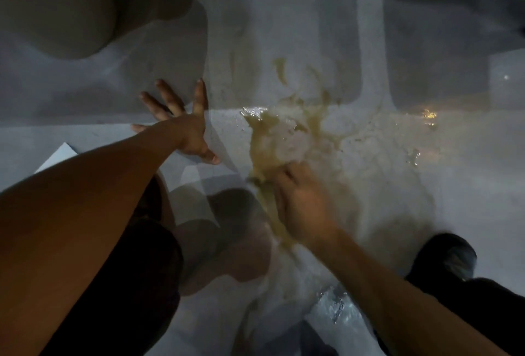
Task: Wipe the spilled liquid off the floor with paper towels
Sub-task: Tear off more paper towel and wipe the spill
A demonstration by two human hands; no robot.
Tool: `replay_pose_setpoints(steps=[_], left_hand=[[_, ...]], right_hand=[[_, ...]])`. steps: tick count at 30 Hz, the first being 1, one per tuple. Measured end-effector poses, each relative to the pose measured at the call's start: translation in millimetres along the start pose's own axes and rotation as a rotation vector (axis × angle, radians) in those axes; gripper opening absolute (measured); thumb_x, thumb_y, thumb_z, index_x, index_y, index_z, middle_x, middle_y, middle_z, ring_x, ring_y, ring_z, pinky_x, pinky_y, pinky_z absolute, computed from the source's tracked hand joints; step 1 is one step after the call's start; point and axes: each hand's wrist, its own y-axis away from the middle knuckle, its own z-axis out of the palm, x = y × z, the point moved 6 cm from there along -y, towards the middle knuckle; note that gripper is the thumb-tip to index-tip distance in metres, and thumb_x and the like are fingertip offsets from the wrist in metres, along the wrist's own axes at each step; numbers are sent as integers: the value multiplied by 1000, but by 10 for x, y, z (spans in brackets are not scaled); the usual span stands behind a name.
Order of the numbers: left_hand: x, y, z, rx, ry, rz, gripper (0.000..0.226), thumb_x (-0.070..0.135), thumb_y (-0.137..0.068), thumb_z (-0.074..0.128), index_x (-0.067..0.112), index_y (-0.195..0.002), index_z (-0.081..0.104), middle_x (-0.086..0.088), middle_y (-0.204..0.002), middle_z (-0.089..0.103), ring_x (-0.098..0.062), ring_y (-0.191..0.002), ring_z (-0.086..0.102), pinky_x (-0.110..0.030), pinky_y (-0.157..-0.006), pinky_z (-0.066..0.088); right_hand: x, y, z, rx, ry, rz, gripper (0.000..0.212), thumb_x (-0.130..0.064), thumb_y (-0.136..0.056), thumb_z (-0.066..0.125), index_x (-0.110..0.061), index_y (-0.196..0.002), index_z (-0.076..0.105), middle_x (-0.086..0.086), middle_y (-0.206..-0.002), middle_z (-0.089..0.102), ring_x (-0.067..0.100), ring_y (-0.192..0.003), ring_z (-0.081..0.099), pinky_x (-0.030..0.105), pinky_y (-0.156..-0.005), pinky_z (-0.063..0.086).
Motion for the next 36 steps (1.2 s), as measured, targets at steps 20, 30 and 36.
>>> replay_pose_setpoints(steps=[20,30,36], left_hand=[[-55,-57,47,115,16,2,166,55,-51,97,52,-141,-42,-21,-150,-52,-54,-137,-43,-88,-103,-1],[-90,-98,53,196,-5,11,162,61,-51,94,51,-145,-37,-20,-155,-46,-55,-140,-38,-87,-105,5],[-163,-45,57,278,-68,43,153,74,-52,86,53,-148,-31,-19,-161,-37,-54,-145,-30,-84,-108,11]], right_hand=[[629,-628,-430,189,33,122,40,-30,-94,45,-9,-112,74,15,-103,60,34,-91,59,39,-81,52],[690,-283,-343,147,6,302,29,-19,-94,54,-10,-114,73,10,-106,61,26,-89,61,29,-82,51],[782,-472,-539,251,-1063,725,35,5,-96,58,-20,-120,63,9,-97,72,23,-82,71,42,-69,61]])
